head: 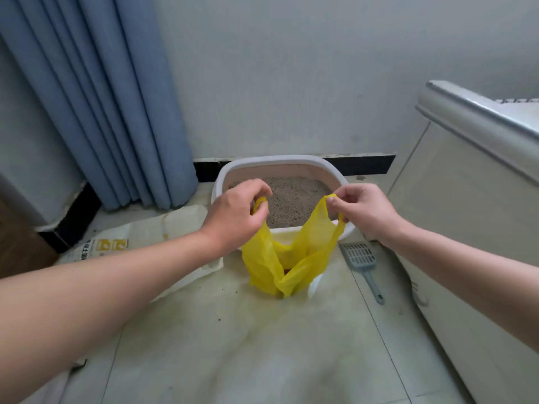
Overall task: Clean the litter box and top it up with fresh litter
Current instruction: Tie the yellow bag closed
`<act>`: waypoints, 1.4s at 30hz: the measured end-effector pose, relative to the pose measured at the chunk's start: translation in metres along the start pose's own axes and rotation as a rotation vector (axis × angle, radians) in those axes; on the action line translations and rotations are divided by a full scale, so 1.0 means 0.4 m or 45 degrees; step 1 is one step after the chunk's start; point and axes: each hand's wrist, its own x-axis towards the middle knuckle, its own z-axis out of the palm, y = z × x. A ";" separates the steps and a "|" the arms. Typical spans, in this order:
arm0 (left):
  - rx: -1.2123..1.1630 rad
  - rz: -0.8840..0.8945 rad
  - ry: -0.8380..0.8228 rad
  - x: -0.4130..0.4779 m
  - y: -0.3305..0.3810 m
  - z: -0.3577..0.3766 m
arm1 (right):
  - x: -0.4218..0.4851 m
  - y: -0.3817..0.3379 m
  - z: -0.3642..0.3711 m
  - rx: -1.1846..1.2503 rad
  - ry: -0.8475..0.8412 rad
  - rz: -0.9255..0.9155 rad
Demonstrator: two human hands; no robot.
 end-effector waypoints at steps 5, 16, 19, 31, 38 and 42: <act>-0.146 -0.037 0.278 0.062 0.033 -0.049 | 0.015 -0.048 -0.065 0.189 0.182 -0.098; -0.158 -0.012 0.231 0.071 0.037 -0.032 | 0.024 -0.043 -0.069 0.164 0.117 -0.171; -0.128 -0.031 0.126 0.055 0.024 -0.018 | 0.018 -0.031 -0.046 0.113 0.021 -0.131; 0.079 -0.021 -0.470 -0.047 -0.073 0.038 | -0.016 0.046 0.002 0.117 -0.128 -0.236; 0.132 -0.128 -0.211 -0.047 -0.113 0.048 | -0.033 0.135 0.026 -0.285 -0.300 -0.344; 0.274 -0.406 -0.427 -0.022 -0.112 0.063 | -0.015 0.134 0.026 -0.391 -0.302 -0.290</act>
